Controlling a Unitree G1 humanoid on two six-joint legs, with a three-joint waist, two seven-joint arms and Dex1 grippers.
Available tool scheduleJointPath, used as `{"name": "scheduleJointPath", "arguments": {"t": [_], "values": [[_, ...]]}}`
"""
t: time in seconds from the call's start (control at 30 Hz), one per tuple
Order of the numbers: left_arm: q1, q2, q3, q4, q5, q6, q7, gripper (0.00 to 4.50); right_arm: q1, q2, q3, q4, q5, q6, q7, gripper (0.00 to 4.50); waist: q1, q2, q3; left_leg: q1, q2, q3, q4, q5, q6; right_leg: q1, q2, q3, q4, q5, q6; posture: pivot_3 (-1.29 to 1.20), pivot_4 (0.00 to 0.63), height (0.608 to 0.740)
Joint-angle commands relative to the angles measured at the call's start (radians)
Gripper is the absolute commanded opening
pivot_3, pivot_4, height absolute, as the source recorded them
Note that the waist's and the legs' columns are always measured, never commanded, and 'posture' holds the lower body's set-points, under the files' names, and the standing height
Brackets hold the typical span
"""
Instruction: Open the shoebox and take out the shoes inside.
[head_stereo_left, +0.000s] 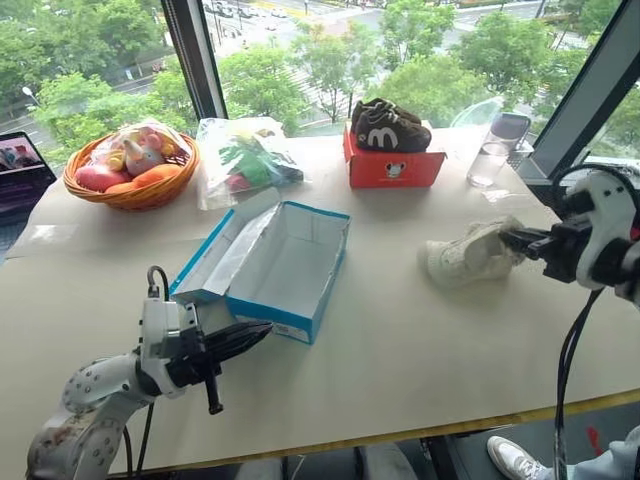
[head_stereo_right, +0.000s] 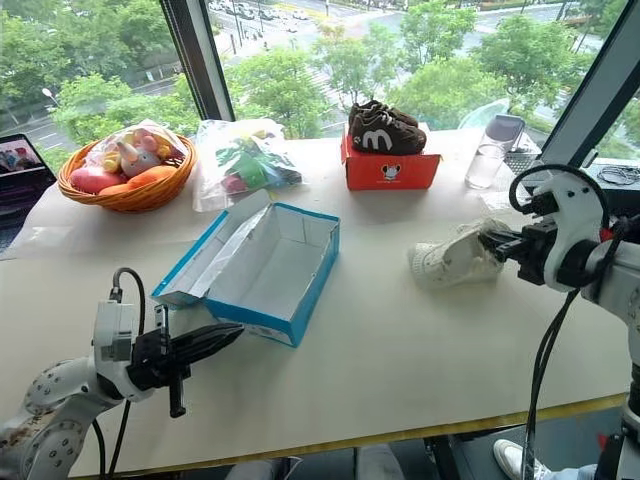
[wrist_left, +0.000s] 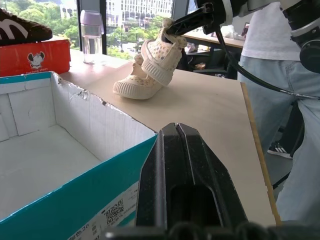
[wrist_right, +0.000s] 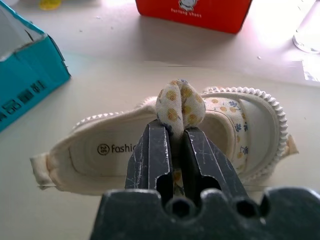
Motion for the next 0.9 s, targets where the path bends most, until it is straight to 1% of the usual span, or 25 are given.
{"name": "scheduleJointPath", "arguments": {"t": [0.03, 0.1, 0.2, 0.3, 0.37, 0.53, 0.67, 0.77, 0.8, 0.9], "values": [[-0.004, 0.011, -0.001, -0.006, -0.002, -0.006, -0.011, 0.00, -0.064, -0.034, -0.147, -0.037, 0.039, 0.006, 0.001, 0.18, 0.001, 0.000, 0.000, 0.000, 0.000, 0.000, 0.000, 0.000, 0.000, 0.000, 0.000, 0.000, 0.000, 0.000, 0.000, 0.00, 0.150, 0.740], [-0.006, 0.011, -0.005, -0.003, -0.002, -0.005, -0.013, 0.00, -0.093, -0.045, -0.193, -0.036, 0.066, 0.022, 0.006, 0.18, 0.001, 0.000, 0.000, -0.001, 0.000, 0.000, 0.000, 0.000, 0.000, 0.000, 0.000, 0.000, 0.000, 0.000, 0.000, 0.00, 0.150, 0.740], [-0.012, 0.012, -0.016, 0.000, -0.001, 0.001, -0.017, 0.00, -0.088, -0.079, -0.224, -0.059, 0.090, 0.049, 0.026, 0.18, 0.002, 0.000, 0.000, 0.000, 0.000, 0.000, 0.000, 0.000, 0.001, 0.000, 0.000, 0.000, 0.000, 0.000, 0.000, 0.00, 0.150, 0.740], [-0.019, 0.012, -0.020, 0.000, -0.005, 0.005, -0.014, 0.00, -0.031, -0.108, -0.219, -0.079, 0.075, 0.057, 0.030, 0.18, 0.002, 0.000, 0.000, 0.000, 0.000, 0.000, 0.000, -0.001, 0.001, 0.000, 0.000, 0.000, -0.001, 0.000, 0.000, 0.00, 0.150, 0.740], [-0.021, 0.014, -0.022, 0.001, -0.006, 0.006, -0.013, 0.00, 0.012, -0.092, -0.208, -0.079, 0.059, 0.049, 0.016, 0.18, 0.003, 0.000, 0.000, 0.000, 0.000, 0.000, 0.000, -0.001, 0.001, 0.001, 0.000, 0.000, -0.001, 0.000, 0.000, 0.00, 0.150, 0.740], [-0.019, 0.019, -0.022, -0.001, -0.007, 0.009, -0.012, 0.00, 0.098, -0.066, -0.113, -0.034, -0.024, 0.006, -0.049, 0.18, 0.001, 0.000, 0.000, 0.000, 0.000, 0.000, 0.001, -0.001, 0.001, 0.001, 0.000, 0.000, -0.001, 0.000, 0.000, 0.00, 0.150, 0.740], [-0.017, 0.023, -0.020, -0.003, -0.010, 0.010, -0.011, 0.00, 0.102, -0.060, -0.098, -0.018, -0.049, -0.008, -0.067, 0.18, 0.000, 0.001, 0.000, 0.000, 0.000, 0.001, 0.001, -0.001, 0.001, 0.000, 0.000, 0.000, -0.001, 0.000, 0.000, 0.00, 0.150, 0.740], [-0.014, 0.029, -0.014, -0.009, -0.015, 0.019, -0.003, 0.00, 0.121, -0.033, -0.043, 0.004, -0.077, -0.022, -0.085, 0.18, 0.000, 0.001, 0.000, 0.000, 0.000, 0.001, 0.001, -0.001, 0.002, 0.000, 0.000, 0.000, -0.001, 0.000, 0.000, 0.00, 0.150, 0.740], [-0.014, 0.031, -0.014, -0.010, -0.012, 0.020, -0.003, 0.00, 0.122, -0.024, -0.005, 0.018, -0.097, -0.034, -0.098, 0.18, 0.000, 0.001, 0.000, 0.000, 0.000, 0.001, 0.001, -0.001, 0.002, 0.001, 0.000, 0.000, -0.001, 0.000, 0.000, 0.00, 0.150, 0.740], [-0.015, 0.031, -0.015, -0.011, -0.008, 0.023, -0.001, 0.00, 0.103, 0.013, 0.059, 0.059, -0.134, -0.062, -0.123, 0.18, 0.000, 0.000, 0.000, 0.000, 0.000, 0.001, 0.001, -0.001, 0.002, 0.001, 0.000, 0.000, -0.001, 0.000, 0.001, 0.00, 0.150, 0.740]]}}
